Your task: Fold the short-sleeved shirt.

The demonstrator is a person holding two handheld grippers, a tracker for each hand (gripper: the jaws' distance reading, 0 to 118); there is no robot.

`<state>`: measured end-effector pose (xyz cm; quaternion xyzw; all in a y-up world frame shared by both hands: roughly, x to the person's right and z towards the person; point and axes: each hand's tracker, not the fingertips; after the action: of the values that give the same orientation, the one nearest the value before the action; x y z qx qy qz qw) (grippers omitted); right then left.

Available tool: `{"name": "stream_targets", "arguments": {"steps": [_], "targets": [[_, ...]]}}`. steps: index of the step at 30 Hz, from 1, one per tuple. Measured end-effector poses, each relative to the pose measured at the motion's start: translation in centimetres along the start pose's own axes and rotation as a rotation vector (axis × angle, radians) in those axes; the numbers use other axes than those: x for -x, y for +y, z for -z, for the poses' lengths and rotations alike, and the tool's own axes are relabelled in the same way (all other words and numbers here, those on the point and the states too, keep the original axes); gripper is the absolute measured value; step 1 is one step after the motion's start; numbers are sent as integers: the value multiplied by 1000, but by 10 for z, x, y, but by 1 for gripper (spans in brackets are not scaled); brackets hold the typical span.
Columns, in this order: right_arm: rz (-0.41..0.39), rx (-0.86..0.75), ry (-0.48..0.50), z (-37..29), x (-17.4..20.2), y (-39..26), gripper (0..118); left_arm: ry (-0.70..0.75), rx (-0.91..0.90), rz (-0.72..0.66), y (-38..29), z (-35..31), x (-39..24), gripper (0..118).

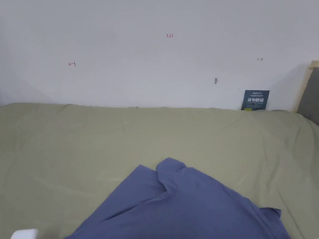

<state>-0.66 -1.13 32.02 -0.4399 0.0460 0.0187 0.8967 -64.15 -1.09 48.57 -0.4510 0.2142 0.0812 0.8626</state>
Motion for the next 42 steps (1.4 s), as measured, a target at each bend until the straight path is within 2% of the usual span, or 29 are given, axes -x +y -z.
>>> {"name": "stream_targets", "arguments": {"steps": [1,2,4,6,11,12,13,14,15,16,19,26,33,34,35,36,37,38,39,40,42], "targets": [[3,14,-32,-3,1,2,107,2,5,-4,1,-4,3,99],[1,22,-14,-6,1,4,118,-2,15,-13,2,-5,5,118],[9,-59,51,-22,2,1,118,-26,-9,-59,-10,-13,18,113],[-10,-60,34,-36,13,3,118,-57,-27,-53,-24,-29,23,114],[-35,-202,131,-93,53,-2,117,-119,-124,-57,-13,-93,1,112],[-58,-229,129,-100,59,-5,111,-119,-143,-48,-14,-107,-2,111],[-84,-261,117,-109,68,-9,92,-115,-177,-37,-17,-117,-5,104],[-98,-295,95,-116,76,-12,62,-116,-211,-32,-23,-128,-6,86],[-101,-326,66,-121,83,-16,24,-109,-229,-17,-30,-119,1,42],[-94,-360,45,-126,89,-21,0,-77,-236,-28,-37,-113,6,0],[-77,-363,122,-138,100,-24,0,-75,-237,-48,-47,-115,15,0],[-104,-401,119,-152,120,-37,0,-62,-214,-107,-63,-105,29,0],[-145,-386,122,-157,141,-46,0,-80,-187,-98,-48,-80,32,0],[-157,-380,118,-156,145,-46,0,-102,-184,-103,-44,-73,31,27],[-161,-375,117,-156,148,-48,1,-111,-173,-94,-37,-60,37,75],[-164,-369,123,-154,149,-49,1,-133,-143,-81,-32,-49,37,117],[-166,-360,136,-153,152,-50,0,-133,-63,-64,-25,-34,36,114],[-171,-348,139,-152,156,-50,1,-155,-119,-129,-25,-22,31,114],[-175,-345,142,-151,159,-51,0,-113,-101,-37,-17,-19,28,114],[-180,-340,148,-149,163,-53,0,-84,-18,-36,-15,-10,24,114],[-191,-320,159,-146,170,-54,0,-96,-44,-29,-5,8,17,114]]}}
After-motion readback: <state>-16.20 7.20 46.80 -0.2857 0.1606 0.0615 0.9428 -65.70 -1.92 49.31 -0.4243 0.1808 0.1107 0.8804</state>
